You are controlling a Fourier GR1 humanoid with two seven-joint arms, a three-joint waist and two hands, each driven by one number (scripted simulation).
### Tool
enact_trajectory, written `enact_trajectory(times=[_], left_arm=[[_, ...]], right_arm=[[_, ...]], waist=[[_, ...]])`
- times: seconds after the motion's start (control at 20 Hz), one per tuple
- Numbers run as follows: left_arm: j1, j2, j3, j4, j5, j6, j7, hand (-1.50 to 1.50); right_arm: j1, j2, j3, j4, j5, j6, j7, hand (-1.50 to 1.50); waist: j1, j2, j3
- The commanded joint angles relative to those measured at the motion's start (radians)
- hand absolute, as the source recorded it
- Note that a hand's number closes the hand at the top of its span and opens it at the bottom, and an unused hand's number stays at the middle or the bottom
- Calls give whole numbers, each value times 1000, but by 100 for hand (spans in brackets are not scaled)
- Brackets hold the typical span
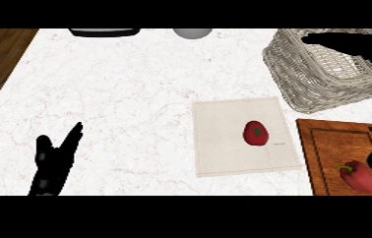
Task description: Pick the tomato from the placemat and place it in the basket
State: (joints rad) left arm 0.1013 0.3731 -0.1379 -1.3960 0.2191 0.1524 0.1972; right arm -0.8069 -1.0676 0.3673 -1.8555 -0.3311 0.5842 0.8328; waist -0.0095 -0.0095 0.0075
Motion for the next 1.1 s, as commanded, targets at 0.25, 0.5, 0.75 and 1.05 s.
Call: enact_trajectory(times=[0.25, 0.5, 0.75, 1.05], left_arm=[[61, -42, -10, 25, -9, -40, -17, 0], [60, -59, -25, -64, -29, -10, 61, 0], [5, -44, 30, 40, -1, -92, 13, 0], [-37, -48, 48, 1, -16, -68, 98, 0]], right_arm=[[183, 59, -76, -113, 65, -30, 17, -150], [235, 229, 27, -69, 269, -85, -11, -150], [228, 338, 48, -1, 400, -88, -51, -150], [361, 364, 99, 18, 556, -75, -119, -150]], waist=[[2, 7, -7], [18, 10, -7], [19, 12, -8], [11, 11, -7]])
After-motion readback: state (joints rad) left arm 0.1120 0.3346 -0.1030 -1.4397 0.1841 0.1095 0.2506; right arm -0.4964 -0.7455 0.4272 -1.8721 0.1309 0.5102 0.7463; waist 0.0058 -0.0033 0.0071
